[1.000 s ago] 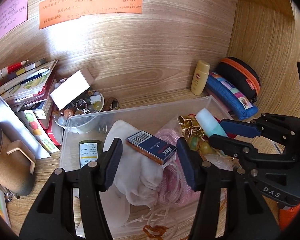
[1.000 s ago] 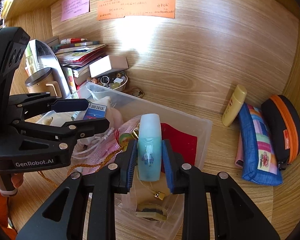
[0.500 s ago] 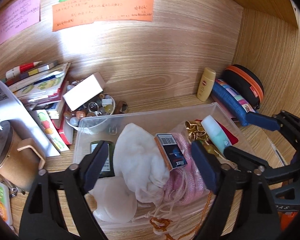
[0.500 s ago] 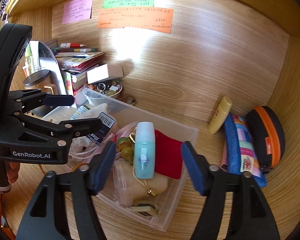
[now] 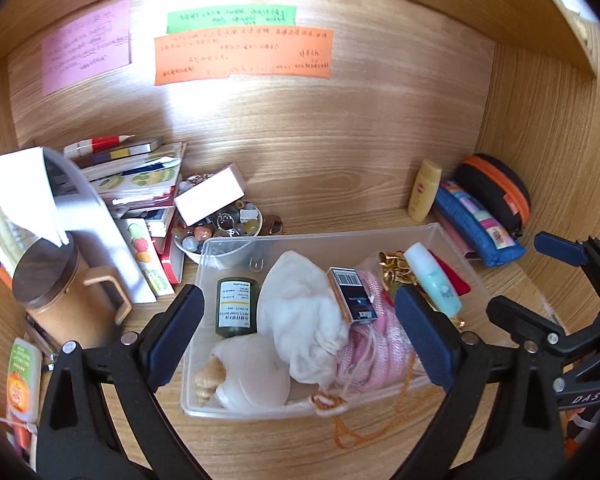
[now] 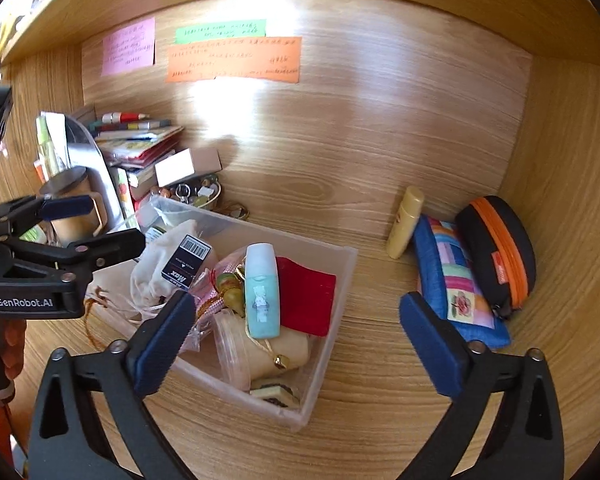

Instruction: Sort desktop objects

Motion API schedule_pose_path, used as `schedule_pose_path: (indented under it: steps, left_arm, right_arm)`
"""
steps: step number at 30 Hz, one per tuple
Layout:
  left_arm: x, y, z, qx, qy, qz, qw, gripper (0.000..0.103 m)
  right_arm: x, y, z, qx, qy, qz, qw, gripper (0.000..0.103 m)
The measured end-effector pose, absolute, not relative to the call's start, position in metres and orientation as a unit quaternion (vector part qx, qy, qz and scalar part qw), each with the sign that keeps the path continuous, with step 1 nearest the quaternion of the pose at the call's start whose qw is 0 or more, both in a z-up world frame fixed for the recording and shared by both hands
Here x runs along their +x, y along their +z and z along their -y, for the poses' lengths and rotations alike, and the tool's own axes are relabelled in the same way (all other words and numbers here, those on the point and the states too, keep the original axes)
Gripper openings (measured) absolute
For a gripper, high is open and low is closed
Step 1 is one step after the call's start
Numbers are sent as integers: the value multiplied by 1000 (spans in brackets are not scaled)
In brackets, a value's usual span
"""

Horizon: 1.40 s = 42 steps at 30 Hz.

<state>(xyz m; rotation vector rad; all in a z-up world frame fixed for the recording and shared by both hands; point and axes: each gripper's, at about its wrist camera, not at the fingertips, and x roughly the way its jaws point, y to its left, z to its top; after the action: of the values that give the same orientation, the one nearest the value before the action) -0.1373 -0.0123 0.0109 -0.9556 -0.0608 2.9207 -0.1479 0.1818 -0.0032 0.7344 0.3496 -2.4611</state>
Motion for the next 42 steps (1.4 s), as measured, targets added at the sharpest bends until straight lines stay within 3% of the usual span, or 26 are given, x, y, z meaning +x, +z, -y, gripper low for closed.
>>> schedule_pose_path:
  steps: [14,29,42]
  left_arm:
    - [-76,23,5,-275,959,33,-54,100]
    - [-32,20,-16,-272,961,33,-28,101]
    - [-26,14,-15,-264,963,37,-36,102]
  right_arm:
    - [-91,14,-206,239,-927,-128,260,103]
    - [-37,27,-231,204,-936,-109,263,103]
    - [-41,13,-232,221,-932,-111,264,103]
